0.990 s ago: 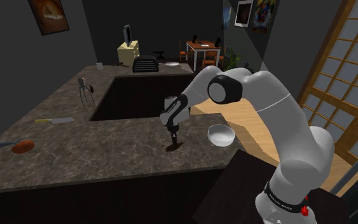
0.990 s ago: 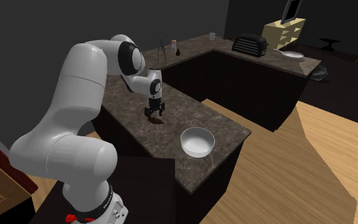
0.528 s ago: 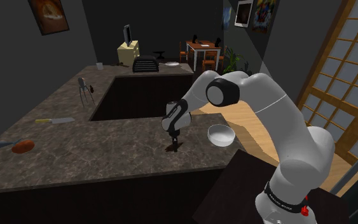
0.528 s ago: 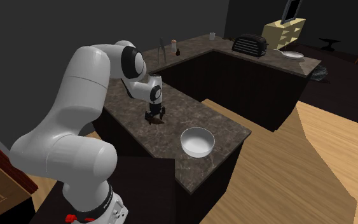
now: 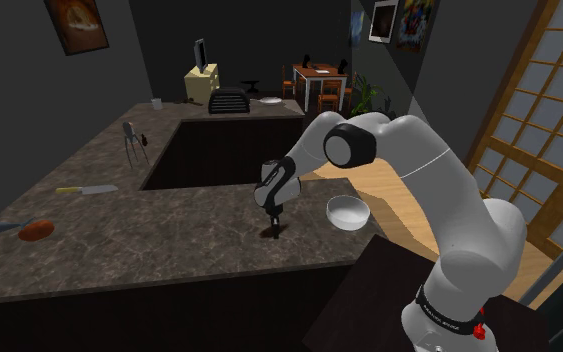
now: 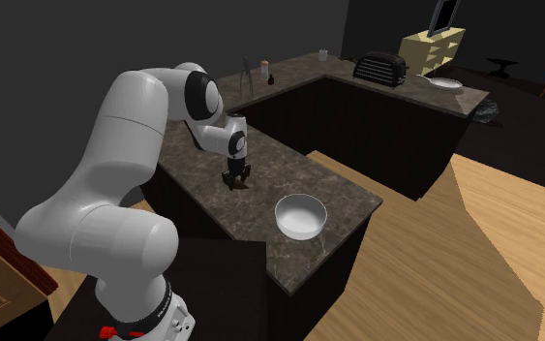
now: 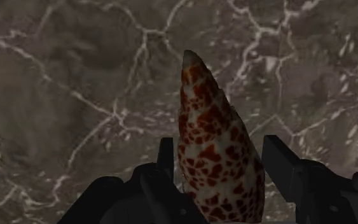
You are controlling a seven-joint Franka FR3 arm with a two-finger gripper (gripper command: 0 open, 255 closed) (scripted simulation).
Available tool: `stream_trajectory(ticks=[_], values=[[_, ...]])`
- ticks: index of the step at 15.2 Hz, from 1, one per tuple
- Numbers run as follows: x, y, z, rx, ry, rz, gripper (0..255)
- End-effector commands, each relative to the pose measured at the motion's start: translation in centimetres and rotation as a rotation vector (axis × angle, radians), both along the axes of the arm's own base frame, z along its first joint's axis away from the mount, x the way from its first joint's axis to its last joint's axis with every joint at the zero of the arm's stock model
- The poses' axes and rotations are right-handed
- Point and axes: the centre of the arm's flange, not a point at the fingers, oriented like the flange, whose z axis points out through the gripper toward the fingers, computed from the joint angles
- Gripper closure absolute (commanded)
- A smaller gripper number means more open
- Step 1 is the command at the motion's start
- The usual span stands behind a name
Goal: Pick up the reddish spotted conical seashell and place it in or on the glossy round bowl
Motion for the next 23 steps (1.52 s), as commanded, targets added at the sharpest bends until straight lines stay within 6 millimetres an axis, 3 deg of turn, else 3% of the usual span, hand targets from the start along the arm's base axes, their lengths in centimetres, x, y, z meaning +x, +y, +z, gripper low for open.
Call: stream_trajectory(ticks=[1,9,23], values=[[0.0,0.0,0.0,0.000,0.000,0.000,255],[0.0,0.0,0.0,0.000,0.000,0.000,255],[0.0,0.0,7.4,0.000,0.000,0.000,255]])
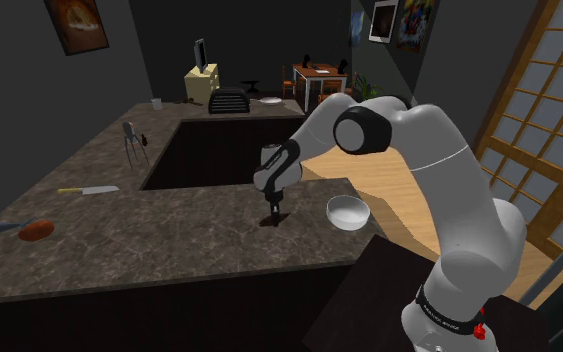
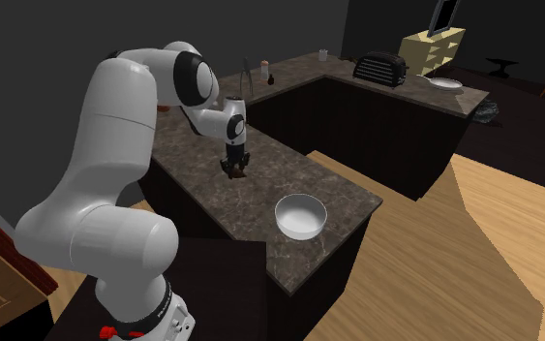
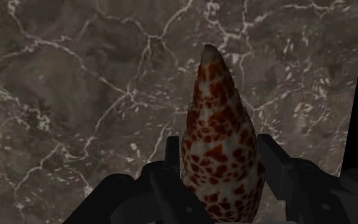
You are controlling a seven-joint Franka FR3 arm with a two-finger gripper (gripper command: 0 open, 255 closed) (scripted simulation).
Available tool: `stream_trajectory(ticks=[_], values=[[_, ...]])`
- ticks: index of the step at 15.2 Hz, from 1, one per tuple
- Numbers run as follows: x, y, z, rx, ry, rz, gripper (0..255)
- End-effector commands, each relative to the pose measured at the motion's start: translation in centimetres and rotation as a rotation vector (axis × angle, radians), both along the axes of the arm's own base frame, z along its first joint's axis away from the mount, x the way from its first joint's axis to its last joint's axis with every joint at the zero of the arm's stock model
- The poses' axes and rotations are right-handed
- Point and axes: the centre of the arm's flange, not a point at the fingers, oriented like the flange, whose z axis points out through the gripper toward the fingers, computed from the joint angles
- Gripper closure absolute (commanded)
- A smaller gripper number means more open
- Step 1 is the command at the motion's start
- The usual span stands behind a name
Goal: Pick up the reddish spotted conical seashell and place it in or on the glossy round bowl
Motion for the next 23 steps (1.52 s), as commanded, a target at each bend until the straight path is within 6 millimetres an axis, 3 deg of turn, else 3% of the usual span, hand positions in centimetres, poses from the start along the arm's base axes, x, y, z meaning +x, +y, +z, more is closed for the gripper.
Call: stream_trajectory(ticks=[1,17,23], values=[[-0.1,0.1,1.1,0.000,0.000,0.000,255],[-0.1,0.1,9.0,0.000,0.000,0.000,255],[-4.7,-6.3,9.1,0.000,0.000,0.000,255]])
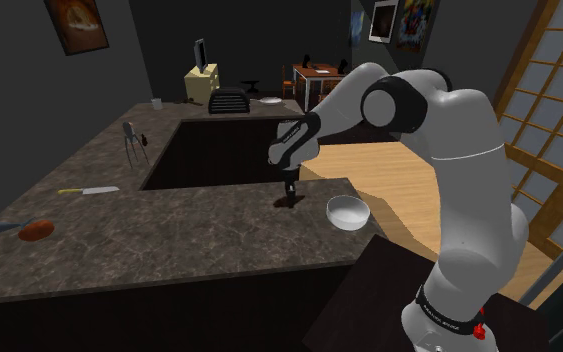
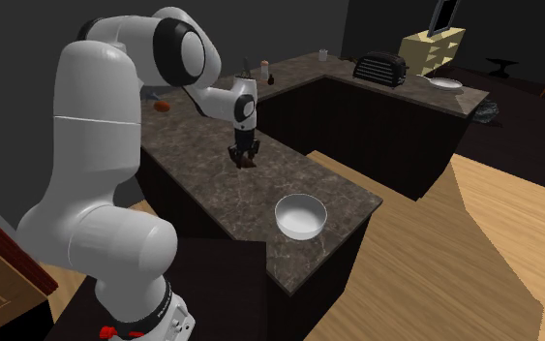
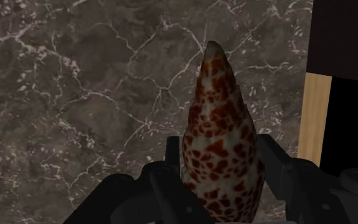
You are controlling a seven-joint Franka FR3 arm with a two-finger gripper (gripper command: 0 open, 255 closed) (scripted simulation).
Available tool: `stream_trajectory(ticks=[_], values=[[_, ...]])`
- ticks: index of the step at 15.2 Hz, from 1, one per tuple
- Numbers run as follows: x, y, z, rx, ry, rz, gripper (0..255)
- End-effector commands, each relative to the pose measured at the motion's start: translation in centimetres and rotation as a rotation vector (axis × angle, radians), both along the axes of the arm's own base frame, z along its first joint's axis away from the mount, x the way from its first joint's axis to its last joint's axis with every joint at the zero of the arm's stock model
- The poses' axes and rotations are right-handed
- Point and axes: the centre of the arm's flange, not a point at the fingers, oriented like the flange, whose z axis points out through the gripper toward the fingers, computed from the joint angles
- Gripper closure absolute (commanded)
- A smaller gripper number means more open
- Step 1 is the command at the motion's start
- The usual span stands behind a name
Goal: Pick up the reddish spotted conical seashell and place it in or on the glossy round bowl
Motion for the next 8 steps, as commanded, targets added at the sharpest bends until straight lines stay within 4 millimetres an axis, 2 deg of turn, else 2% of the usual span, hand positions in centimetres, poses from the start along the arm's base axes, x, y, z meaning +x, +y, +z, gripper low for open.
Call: stream_trajectory(ticks=[1,8], values=[[-1.7,-2.3,0.0,0.000,-0.001,0.001,255],[-7.2,-9.7,0.0,0.000,-0.001,0.001,255]])
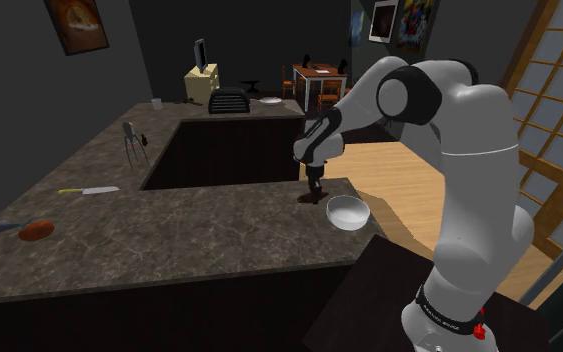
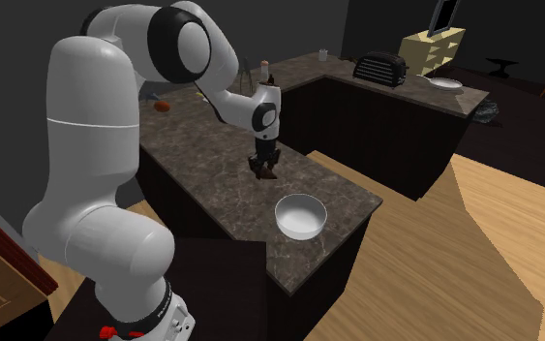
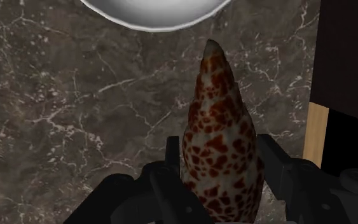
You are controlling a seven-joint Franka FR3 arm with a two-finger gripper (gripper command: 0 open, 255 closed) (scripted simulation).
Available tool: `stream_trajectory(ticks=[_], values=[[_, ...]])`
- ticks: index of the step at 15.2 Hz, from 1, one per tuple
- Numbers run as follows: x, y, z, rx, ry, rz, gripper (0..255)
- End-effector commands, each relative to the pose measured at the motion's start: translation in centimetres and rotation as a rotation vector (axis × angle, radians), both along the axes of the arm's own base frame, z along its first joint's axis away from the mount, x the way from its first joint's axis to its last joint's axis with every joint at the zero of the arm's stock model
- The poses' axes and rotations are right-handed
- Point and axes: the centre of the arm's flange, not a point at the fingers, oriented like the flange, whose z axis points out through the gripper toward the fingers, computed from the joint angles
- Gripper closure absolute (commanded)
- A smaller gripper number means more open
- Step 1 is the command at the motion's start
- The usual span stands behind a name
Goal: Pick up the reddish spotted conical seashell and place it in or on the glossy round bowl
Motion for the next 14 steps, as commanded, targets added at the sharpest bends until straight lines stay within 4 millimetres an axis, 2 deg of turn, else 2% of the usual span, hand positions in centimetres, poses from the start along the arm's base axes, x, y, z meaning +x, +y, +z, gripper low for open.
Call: stream_trajectory(ticks=[1,13,14], values=[[-1.6,-2.2,-0.1,0.000,0.000,0.002,255],[-11.0,-15.2,-0.1,0.000,0.000,0.002,255],[-11.0,-15.2,-0.6,0.000,0.000,0.002,255]])
